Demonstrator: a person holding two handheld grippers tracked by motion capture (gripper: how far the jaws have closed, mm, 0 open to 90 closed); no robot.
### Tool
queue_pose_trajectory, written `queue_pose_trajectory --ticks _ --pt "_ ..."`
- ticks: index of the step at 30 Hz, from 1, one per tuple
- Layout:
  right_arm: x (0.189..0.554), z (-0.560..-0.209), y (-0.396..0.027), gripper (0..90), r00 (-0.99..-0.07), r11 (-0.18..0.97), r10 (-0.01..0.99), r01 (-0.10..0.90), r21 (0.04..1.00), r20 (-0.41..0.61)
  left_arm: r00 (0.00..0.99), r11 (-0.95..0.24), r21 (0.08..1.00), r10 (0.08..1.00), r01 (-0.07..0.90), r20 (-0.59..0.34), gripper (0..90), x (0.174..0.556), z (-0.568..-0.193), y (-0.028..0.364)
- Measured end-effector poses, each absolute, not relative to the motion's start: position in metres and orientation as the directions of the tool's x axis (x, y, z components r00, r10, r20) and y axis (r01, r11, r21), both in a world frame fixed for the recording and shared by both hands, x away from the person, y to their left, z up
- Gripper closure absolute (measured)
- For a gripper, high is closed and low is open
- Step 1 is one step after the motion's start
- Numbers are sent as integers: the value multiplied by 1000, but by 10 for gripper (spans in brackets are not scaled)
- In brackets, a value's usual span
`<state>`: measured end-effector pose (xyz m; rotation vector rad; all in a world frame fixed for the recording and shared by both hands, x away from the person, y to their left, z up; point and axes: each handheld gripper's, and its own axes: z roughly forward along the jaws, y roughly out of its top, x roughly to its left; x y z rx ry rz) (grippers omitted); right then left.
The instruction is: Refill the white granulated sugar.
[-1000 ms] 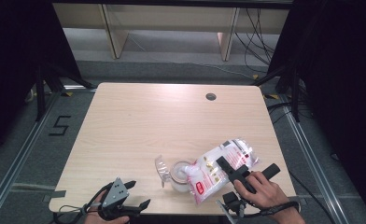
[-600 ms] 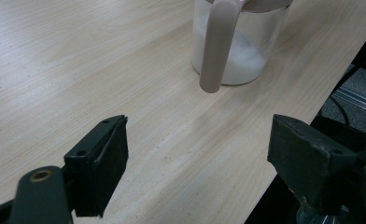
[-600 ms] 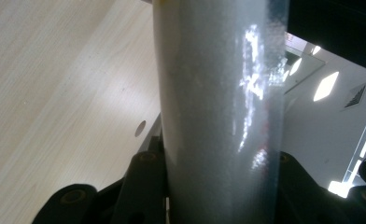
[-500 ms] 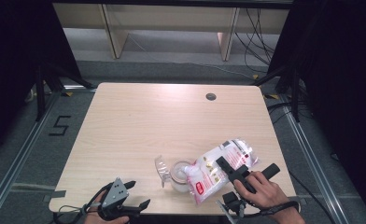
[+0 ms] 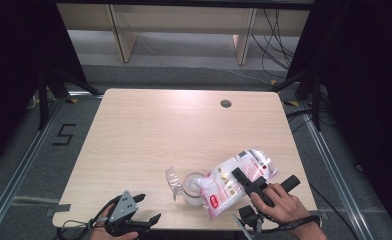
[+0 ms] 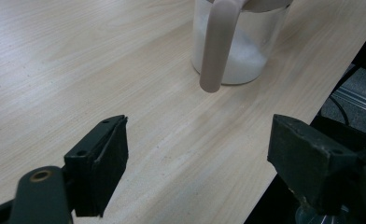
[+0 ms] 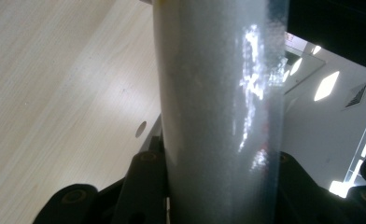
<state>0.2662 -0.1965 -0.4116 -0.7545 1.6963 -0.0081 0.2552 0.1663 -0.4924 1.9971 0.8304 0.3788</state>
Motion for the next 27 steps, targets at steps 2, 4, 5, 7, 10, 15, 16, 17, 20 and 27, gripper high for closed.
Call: queue_pose_trajectory --ticks 2,4,5,7,10,15,16,17,20,27 --pt "266 -411 -197 716 -72 789 -478 -472 -392 -875 725 -358 841 687 406 -58 198 255 -492 166" --pt "266 -411 -197 717 -72 790 -477 -471 -391 -876 726 -359 842 686 404 -56 198 255 -492 166" --pt "266 -411 -197 717 -71 790 -477 -471 -392 -876 725 -357 842 687 406 -58 198 255 -492 166" --pt "266 -411 -197 717 -71 790 -476 -472 -391 -876 724 -357 841 687 405 -57 198 255 -492 166" --pt "266 -411 -197 718 -73 791 -476 -471 -390 -876 725 -357 841 687 406 -58 198 255 -492 166" --pt "266 -412 -197 718 -77 792 -478 -470 -391 -875 724 -357 841 687 406 -58 198 255 -492 166" --pt "267 -412 -197 718 -78 792 -477 -470 -390 -875 725 -358 841 687 405 -57 198 255 -492 167" --pt "266 -412 -197 719 -79 792 -478 -471 -390 -875 725 -358 841 687 405 -57 198 255 -492 166" --pt "266 -412 -197 718 -78 791 -478 -472 -390 -875 725 -359 841 686 406 -57 198 255 -492 166" --pt "267 -412 -197 719 -80 790 -479 -472 -391 -874 725 -357 841 687 406 -59 198 255 -492 166"
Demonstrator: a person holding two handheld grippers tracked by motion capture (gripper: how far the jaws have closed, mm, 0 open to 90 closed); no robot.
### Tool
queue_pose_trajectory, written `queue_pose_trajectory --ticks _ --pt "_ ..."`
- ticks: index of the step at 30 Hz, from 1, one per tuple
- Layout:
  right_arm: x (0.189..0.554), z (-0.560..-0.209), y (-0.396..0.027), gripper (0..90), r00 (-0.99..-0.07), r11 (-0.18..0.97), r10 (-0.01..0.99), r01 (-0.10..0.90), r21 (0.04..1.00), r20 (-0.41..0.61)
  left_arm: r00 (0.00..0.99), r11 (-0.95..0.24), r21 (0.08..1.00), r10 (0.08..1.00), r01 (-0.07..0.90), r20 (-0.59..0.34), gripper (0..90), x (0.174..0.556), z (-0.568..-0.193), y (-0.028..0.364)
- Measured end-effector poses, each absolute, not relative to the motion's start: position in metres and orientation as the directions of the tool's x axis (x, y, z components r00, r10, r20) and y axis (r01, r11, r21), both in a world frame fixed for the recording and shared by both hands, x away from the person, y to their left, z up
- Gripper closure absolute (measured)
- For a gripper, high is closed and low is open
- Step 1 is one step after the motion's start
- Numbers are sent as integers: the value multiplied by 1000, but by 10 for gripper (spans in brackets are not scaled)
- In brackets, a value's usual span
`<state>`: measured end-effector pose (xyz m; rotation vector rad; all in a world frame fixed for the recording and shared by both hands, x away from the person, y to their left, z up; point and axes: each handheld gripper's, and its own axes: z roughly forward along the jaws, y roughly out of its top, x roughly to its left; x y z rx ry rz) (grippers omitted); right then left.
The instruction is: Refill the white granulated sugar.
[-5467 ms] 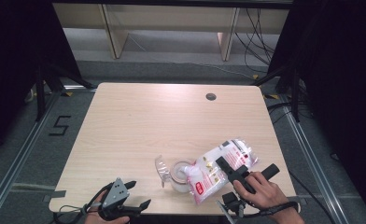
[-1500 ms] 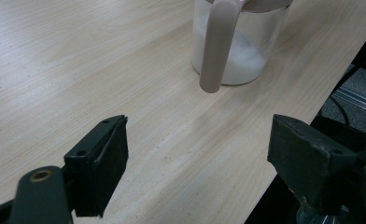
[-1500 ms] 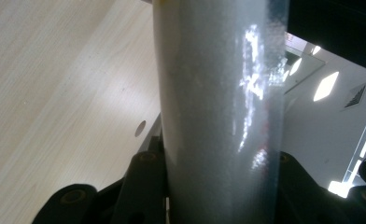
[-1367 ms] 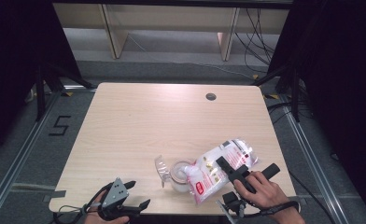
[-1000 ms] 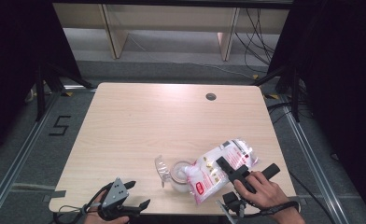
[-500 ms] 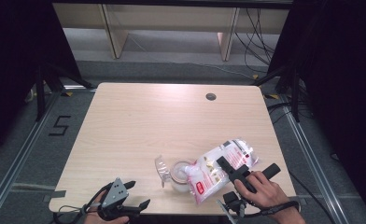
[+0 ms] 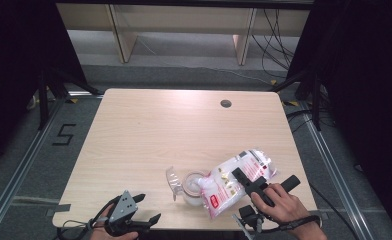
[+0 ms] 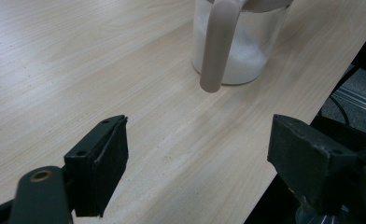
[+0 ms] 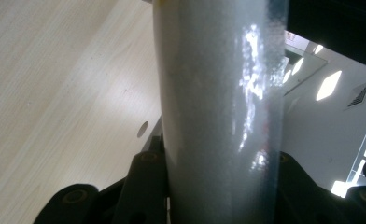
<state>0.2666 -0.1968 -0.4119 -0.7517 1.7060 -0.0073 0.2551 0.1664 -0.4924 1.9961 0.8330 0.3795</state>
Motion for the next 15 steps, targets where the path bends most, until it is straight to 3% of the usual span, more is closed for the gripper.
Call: queue_pose_trajectory --ticks 15 --pt "267 -412 -197 720 -78 792 -473 -473 -385 -878 726 -359 840 686 406 -57 198 255 -492 166"
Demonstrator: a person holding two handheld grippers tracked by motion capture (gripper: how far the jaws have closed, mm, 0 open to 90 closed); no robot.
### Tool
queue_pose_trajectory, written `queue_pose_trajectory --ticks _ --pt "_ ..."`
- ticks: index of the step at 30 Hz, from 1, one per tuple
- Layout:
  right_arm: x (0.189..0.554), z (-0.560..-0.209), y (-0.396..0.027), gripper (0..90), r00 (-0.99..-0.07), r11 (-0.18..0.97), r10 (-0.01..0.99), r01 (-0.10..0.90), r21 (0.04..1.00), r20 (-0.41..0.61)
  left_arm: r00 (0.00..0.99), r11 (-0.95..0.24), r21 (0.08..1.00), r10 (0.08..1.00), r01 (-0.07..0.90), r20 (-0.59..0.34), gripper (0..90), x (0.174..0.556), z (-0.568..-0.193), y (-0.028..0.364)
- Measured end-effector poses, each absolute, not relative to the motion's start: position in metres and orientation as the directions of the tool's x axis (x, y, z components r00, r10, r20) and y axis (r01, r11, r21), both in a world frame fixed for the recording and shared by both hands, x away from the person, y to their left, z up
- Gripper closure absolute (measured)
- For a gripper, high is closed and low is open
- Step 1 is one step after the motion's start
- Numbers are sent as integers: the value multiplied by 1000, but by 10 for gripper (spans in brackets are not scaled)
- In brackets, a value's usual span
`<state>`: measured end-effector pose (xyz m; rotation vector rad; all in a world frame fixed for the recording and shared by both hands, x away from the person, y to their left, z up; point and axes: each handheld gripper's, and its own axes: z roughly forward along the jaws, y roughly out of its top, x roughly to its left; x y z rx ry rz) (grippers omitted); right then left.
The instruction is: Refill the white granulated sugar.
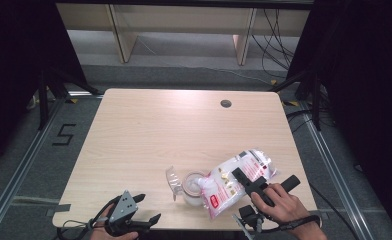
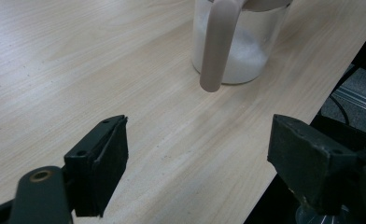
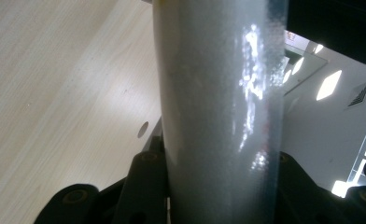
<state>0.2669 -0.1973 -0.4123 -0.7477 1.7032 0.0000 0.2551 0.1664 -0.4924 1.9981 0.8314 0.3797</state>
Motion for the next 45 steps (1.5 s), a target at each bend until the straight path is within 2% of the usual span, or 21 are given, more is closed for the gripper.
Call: queue_pose_trajectory --ticks 27,45 --pt "267 -409 -196 722 -69 778 -495 -480 -406 -866 725 -360 840 686 405 -56 198 255 -492 167" --pt "267 -412 -197 723 -82 793 -473 -475 -383 -877 725 -358 840 687 407 -58 198 255 -492 166"
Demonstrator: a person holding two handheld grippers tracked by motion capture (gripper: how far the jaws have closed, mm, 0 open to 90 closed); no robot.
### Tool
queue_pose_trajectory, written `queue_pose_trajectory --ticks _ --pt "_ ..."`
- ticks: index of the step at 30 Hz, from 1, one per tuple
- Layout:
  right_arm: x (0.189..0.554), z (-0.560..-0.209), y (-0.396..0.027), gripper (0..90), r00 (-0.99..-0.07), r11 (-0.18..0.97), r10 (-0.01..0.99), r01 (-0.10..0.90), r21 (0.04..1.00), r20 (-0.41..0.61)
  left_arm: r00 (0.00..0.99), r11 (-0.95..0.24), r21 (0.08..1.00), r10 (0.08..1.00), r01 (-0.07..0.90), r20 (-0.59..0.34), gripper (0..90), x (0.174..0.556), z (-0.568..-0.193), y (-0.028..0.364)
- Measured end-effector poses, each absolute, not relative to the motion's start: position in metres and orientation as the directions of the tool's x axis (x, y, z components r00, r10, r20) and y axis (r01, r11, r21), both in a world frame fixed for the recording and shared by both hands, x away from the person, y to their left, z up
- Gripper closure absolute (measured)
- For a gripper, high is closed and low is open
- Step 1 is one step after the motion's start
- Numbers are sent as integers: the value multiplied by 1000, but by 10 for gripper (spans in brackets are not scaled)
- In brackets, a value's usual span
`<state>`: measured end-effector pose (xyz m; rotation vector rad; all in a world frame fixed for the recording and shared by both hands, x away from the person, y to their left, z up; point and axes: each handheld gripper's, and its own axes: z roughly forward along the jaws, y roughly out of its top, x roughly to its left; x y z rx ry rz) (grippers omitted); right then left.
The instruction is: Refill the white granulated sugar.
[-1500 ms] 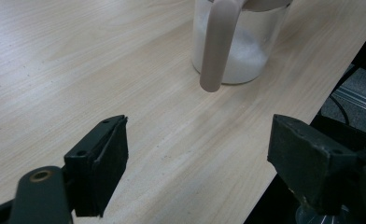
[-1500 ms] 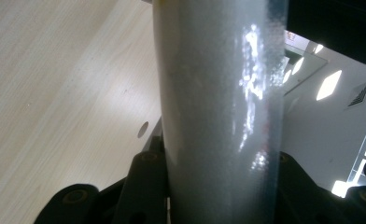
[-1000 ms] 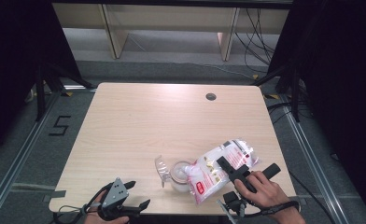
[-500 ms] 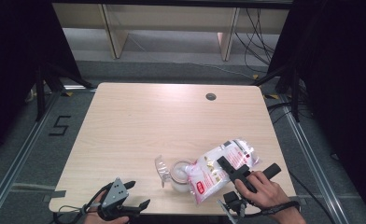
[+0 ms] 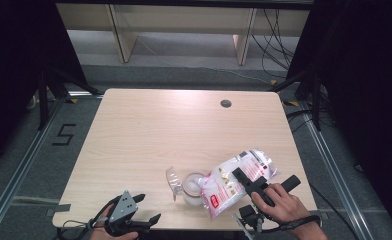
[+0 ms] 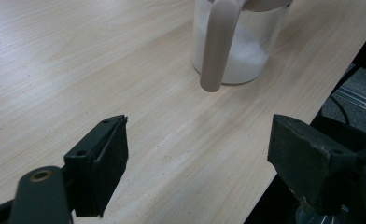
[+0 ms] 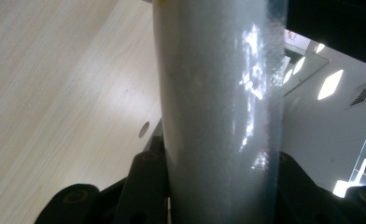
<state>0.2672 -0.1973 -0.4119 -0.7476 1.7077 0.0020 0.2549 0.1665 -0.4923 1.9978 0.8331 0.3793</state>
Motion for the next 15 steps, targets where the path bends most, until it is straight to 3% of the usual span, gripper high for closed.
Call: queue_pose_trajectory --ticks 11,15 --pt "269 -409 -198 723 -92 794 -454 -492 -356 -886 724 -362 838 687 407 -55 198 255 -492 166" --pt "268 -410 -201 723 -146 829 -378 -493 -264 -914 724 -358 840 687 407 -58 198 255 -492 166"
